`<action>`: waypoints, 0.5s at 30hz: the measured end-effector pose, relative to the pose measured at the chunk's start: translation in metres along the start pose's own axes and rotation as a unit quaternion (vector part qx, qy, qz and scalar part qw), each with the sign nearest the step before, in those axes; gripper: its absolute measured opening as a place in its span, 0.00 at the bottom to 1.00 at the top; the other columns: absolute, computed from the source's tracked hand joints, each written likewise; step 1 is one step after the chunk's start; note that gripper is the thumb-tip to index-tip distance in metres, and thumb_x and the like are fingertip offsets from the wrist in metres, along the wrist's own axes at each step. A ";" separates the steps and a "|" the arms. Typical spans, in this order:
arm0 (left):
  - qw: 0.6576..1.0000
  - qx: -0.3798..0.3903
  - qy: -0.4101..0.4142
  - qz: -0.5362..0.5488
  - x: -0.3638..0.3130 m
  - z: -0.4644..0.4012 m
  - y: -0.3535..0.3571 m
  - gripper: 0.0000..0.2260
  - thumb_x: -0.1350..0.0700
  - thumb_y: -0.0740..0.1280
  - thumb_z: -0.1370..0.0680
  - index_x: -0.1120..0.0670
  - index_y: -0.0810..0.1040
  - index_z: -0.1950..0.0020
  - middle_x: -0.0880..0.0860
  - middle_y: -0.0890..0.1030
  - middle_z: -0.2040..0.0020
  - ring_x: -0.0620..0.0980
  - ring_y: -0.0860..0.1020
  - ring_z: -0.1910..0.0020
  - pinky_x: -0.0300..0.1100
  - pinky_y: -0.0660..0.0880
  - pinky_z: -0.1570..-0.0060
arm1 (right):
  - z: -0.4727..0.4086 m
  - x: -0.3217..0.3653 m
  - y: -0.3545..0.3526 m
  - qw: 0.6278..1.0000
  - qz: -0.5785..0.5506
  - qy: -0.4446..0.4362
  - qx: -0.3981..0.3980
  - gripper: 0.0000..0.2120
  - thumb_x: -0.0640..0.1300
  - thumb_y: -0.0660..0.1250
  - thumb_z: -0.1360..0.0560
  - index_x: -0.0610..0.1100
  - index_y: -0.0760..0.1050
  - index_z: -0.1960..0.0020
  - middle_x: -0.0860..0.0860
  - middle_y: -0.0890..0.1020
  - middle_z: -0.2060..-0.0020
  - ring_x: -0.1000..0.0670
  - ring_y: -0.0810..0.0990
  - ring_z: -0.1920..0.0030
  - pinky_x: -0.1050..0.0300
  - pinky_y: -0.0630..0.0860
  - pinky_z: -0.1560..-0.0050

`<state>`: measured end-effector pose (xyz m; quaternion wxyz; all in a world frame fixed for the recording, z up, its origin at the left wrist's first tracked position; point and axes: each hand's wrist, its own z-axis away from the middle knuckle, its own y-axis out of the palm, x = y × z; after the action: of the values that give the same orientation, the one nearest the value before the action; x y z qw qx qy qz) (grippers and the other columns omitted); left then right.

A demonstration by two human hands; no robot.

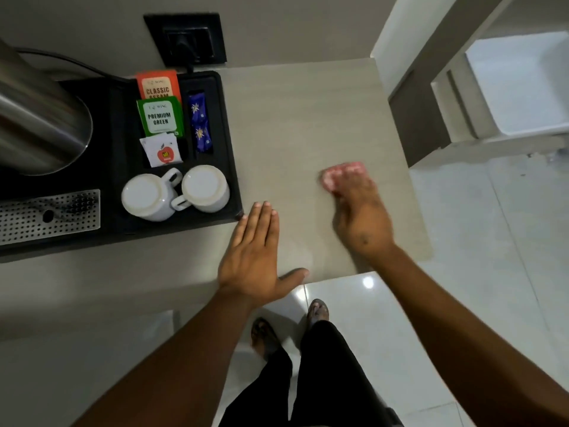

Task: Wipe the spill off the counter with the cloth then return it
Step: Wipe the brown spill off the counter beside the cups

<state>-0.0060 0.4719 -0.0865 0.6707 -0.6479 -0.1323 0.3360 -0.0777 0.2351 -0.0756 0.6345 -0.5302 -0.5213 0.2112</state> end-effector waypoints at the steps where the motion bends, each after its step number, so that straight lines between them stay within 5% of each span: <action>1: 1.000 0.001 0.000 -0.005 0.001 0.000 0.001 0.54 0.23 0.54 0.27 0.62 0.49 0.17 0.61 0.51 0.15 0.57 0.45 0.16 0.59 0.50 0.18 | -0.003 -0.022 -0.012 0.998 0.001 0.063 -0.025 0.24 0.40 0.61 0.21 0.45 0.68 0.25 0.41 0.71 0.26 0.39 0.67 0.24 0.41 0.62 0.23; 5: 1.000 0.013 -0.005 -0.024 0.000 0.001 -0.002 0.54 0.22 0.52 0.27 0.62 0.48 0.17 0.61 0.49 0.15 0.57 0.44 0.16 0.58 0.50 0.18 | -0.021 -0.048 -0.031 0.972 -0.018 0.232 -0.046 0.25 0.45 0.60 0.19 0.43 0.63 0.23 0.42 0.66 0.23 0.39 0.62 0.22 0.41 0.60 0.22; 11: 0.999 0.034 -0.001 -0.028 -0.001 -0.004 -0.005 0.56 0.20 0.50 0.29 0.61 0.43 0.17 0.60 0.43 0.15 0.56 0.39 0.16 0.56 0.45 0.18 | 0.031 0.070 0.015 0.996 -0.064 0.060 -0.014 0.22 0.36 0.61 0.21 0.41 0.71 0.27 0.41 0.71 0.26 0.40 0.64 0.22 0.43 0.61 0.22; 15: 0.999 0.024 0.000 -0.027 0.000 -0.004 -0.005 0.56 0.21 0.50 0.29 0.61 0.44 0.17 0.60 0.44 0.15 0.57 0.40 0.16 0.56 0.45 0.18 | 0.060 0.055 0.019 1.000 -0.022 -0.001 -0.020 0.22 0.40 0.64 0.20 0.46 0.71 0.27 0.43 0.71 0.26 0.42 0.64 0.22 0.44 0.59 0.22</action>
<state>-0.0020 0.4692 -0.0827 0.6948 -0.6279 -0.1415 0.3210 -0.1050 0.3141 -0.0748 0.6275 -0.5309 -0.5379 0.1871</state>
